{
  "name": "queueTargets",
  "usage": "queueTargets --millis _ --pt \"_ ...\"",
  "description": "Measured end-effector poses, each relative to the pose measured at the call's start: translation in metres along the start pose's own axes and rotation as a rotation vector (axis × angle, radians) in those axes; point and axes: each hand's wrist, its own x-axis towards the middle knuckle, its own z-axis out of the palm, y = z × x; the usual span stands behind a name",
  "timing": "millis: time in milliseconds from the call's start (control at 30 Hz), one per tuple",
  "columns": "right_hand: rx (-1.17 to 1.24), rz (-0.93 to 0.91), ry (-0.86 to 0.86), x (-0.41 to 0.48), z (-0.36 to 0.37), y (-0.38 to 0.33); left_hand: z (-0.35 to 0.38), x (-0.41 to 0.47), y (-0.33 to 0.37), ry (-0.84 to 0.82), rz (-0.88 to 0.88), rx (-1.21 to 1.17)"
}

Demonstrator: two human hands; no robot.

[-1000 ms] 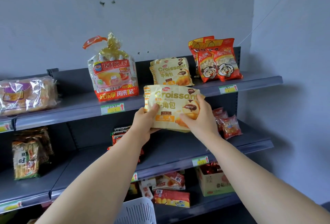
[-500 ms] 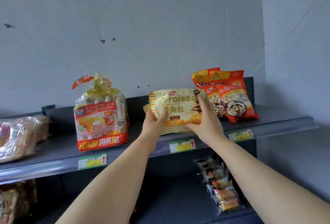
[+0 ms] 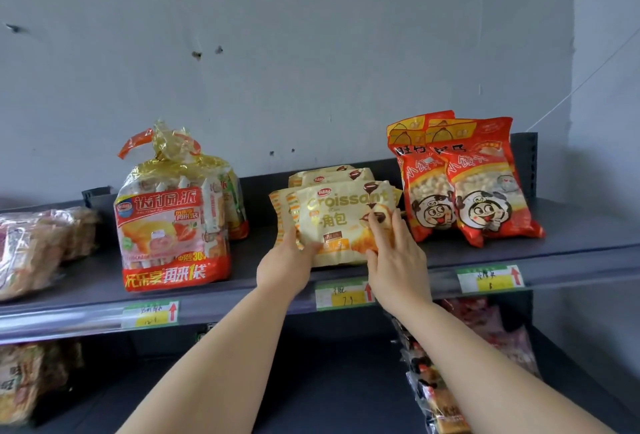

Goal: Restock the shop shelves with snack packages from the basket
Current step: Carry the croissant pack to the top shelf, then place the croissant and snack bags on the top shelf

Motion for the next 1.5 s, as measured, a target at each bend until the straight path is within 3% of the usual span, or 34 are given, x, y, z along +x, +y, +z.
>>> queueTargets --millis 267,467,567,667,1067,1500 --pt "-0.023 -0.014 0.044 -0.007 0.0 0.0 0.0 -0.015 0.004 0.045 0.059 0.268" --pt "0.082 0.029 0.056 -0.007 -0.003 -0.004 0.004 -0.011 0.0 0.055 -0.021 0.087" --pt "0.122 -0.007 0.162 -0.013 0.001 -0.019 0.0 -0.02 -0.004 0.165 0.057 -0.026" --pt "0.138 -0.128 0.173 -0.026 0.011 -0.047 -0.007 -0.035 -0.018 0.205 0.148 0.034" --pt "0.308 -0.182 -0.065 -0.112 0.044 -0.244 -0.146 -0.122 -0.202 0.196 0.065 0.301" --pt "0.389 -0.298 -0.239 -0.187 0.069 -0.472 -0.32 -0.224 -0.387 0.227 -0.145 0.352"
